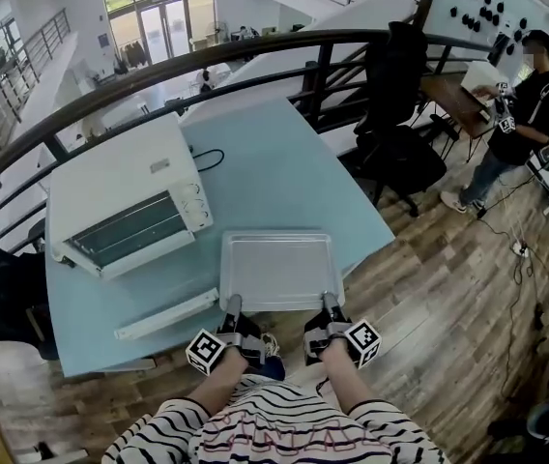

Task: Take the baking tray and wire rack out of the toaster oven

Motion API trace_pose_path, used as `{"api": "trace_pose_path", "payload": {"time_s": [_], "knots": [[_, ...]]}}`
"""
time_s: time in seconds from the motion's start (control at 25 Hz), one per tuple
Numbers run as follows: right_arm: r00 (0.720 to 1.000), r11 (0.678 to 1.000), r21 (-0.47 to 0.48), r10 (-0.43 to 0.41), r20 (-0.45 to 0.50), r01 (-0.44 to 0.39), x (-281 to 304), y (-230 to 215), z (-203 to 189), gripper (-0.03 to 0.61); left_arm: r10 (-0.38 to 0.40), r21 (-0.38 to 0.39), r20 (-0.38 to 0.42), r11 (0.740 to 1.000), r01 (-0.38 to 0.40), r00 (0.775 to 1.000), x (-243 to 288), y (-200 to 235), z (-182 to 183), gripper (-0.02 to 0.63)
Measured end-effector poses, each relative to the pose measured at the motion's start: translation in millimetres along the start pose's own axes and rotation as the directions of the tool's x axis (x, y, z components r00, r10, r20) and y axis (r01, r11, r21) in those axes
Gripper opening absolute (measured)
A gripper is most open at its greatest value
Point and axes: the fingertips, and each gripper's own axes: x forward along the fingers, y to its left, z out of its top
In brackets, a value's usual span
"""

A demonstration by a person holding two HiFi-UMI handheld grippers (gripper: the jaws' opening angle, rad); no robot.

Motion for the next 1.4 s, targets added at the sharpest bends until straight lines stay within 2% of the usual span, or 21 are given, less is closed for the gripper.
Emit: {"api": "trace_pose_path", "payload": {"time_s": [0.44,0.68,0.88,1.28,1.4], "knots": [[0.999,0.998,-0.05,-0.028,-0.035,0.026,114.2,28.9,41.4,0.069,0.024,-0.026,0.03,0.999,-0.023,0.999,108.9,3.0,7.1,0.083],[0.997,0.996,-0.077,-0.039,-0.06,0.035,158.6,45.3,45.0,0.069,0.025,-0.04,0.056,0.999,-0.023,0.998,144.1,1.3,21.1,0.083],[0.995,0.995,-0.092,-0.049,-0.091,0.041,187.9,55.0,45.0,0.071,0.058,-0.037,0.092,0.998,-0.055,0.994,161.5,1.9,30.2,0.084],[0.969,0.988,-0.149,-0.085,-0.23,0.051,263.9,63.1,55.8,0.071,0.066,-0.055,0.219,0.997,-0.055,0.973,204.6,11.7,35.9,0.084],[0.957,0.985,-0.161,-0.104,-0.272,0.061,285.7,63.4,60.2,0.071,0.094,-0.057,0.258,0.995,-0.082,0.962,216.9,16.1,35.4,0.084]]}}
